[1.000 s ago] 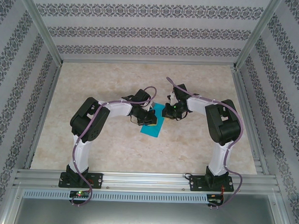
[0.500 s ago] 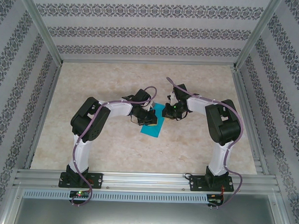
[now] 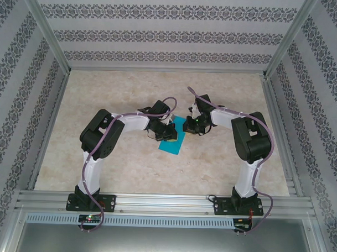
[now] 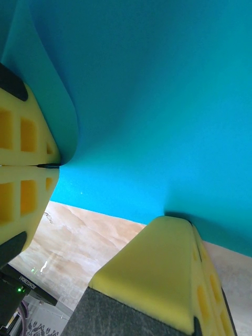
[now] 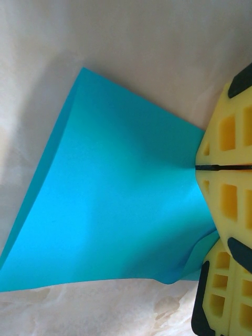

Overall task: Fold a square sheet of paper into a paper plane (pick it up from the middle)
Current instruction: Fold the triangle a second time at the center of the table.

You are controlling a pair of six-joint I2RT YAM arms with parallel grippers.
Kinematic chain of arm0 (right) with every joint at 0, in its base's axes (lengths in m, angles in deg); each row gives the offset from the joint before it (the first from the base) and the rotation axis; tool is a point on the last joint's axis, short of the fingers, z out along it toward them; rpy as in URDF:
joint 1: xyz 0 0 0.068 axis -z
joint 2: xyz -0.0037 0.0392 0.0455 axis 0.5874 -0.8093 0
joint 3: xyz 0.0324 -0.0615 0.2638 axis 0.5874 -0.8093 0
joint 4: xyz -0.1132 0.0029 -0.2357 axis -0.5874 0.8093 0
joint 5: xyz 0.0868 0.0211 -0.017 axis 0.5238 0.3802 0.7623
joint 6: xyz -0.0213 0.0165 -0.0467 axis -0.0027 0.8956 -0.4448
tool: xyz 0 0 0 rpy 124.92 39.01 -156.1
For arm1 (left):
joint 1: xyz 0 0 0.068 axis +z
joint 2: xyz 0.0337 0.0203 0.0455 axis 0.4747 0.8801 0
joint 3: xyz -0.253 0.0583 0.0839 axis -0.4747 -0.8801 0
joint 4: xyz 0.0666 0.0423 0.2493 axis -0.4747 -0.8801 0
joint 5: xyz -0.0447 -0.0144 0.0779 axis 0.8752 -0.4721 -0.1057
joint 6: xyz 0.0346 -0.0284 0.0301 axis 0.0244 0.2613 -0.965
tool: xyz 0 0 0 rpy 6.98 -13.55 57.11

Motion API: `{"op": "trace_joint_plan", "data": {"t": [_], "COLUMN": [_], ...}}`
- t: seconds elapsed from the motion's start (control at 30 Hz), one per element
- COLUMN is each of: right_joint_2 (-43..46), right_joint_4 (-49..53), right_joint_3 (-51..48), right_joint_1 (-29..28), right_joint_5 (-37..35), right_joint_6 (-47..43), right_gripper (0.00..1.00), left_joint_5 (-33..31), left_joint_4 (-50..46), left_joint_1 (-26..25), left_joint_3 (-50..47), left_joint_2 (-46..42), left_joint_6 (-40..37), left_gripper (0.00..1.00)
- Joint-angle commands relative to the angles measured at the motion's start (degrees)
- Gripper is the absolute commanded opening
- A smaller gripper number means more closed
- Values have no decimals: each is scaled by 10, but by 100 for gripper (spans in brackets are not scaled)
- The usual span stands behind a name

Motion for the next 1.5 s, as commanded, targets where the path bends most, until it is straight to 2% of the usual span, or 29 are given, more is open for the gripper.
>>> {"op": "trace_joint_plan", "data": {"t": [0.0, 0.63, 0.73, 0.97, 1.2, 1.33, 1.47], "right_joint_2": [-10, -6, -5, -2, 2, 7, 19], "right_joint_4": [22, 28, 30, 31, 26, 21, -3], "right_joint_3": [6, 10, 10, 12, 13, 13, 2], "right_joint_1": [-7, -6, -6, -7, -6, -3, 9], "right_joint_5": [-13, -15, -16, -12, -1, 7, 32], "right_joint_6": [-13, -16, -17, -15, -9, -1, 18], "right_gripper": [9, 9, 9, 9, 9, 9, 9], "left_joint_5": [5, 1, 2, 0, -4, -2, -3], "left_joint_4": [3, 5, 8, 20, 54, 64, 73], "left_joint_1": [-7, -6, -7, -6, -6, -5, -4], "left_joint_3": [12, 8, 8, 2, -20, -28, -36], "left_joint_2": [14, 34, 39, 34, 13, 7, 5], "left_joint_6": [-15, -21, -22, -25, -23, -21, -18], "left_gripper": [7, 11, 15, 32, 45, 46, 37]}}
